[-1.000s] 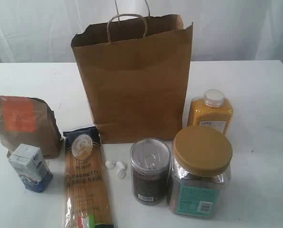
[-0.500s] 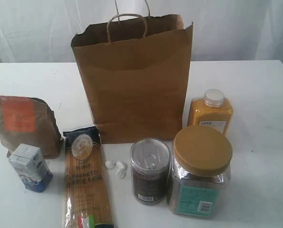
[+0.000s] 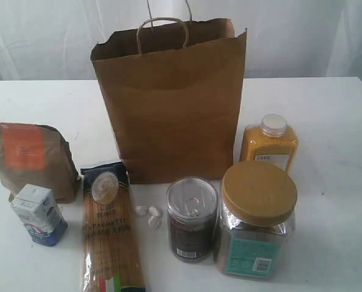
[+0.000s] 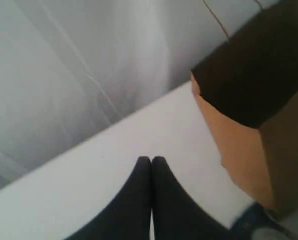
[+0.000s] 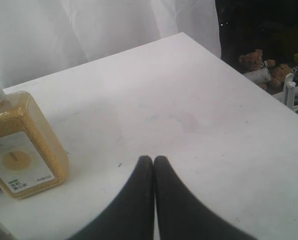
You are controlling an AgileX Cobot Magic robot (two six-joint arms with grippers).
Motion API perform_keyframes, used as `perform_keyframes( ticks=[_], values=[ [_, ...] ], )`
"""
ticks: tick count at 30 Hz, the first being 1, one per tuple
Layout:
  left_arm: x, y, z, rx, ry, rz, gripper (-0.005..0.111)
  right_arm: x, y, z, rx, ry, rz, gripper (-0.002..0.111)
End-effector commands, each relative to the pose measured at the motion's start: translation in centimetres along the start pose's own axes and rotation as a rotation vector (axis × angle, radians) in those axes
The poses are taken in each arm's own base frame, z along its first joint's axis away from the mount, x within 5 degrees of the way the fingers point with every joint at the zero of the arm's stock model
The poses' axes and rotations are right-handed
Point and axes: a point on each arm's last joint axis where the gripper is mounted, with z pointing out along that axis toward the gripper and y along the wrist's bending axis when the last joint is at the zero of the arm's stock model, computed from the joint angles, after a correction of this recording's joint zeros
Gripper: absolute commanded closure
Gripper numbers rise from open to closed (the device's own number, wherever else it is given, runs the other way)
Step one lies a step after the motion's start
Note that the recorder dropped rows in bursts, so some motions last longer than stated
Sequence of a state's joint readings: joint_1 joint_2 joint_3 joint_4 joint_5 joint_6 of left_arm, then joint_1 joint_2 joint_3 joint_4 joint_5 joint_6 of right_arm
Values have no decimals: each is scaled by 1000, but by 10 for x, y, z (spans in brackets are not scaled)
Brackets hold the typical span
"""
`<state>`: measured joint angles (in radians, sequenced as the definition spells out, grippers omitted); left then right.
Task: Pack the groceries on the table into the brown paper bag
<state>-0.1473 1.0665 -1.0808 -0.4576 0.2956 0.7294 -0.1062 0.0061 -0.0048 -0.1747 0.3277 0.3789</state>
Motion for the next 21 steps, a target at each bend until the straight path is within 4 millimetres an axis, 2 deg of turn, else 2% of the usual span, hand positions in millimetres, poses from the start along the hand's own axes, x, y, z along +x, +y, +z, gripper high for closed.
perform_keyframes(
  ticks=[1, 4, 6, 8, 10, 14, 18, 21],
  values=[
    [-7, 28, 12, 60, 322, -112, 107, 1, 0, 0, 2, -10, -1, 108],
    [3, 52, 10, -44, 599, -160, 107, 1, 0, 0, 2, -10, -1, 108],
    [11, 60, 10, -55, 739, -178, 107, 1, 0, 0, 2, -10, -1, 108],
    [16, 60, 11, -27, 805, -187, 107, 1, 0, 0, 2, -10, -1, 108],
    [19, 58, 18, 20, 806, -171, 107, 1, 0, 0, 2, -10, -1, 108],
    [19, 46, 29, 226, 745, -80, 107, 1, 0, 0, 2, -10, -1, 108],
    [13, 35, 30, 367, 665, -57, 107, 1, 0, 0, 2, -10, -1, 108],
    [11, 31, 26, 389, 675, -106, 107, 1, 0, 0, 2, -10, -1, 108]
  ],
)
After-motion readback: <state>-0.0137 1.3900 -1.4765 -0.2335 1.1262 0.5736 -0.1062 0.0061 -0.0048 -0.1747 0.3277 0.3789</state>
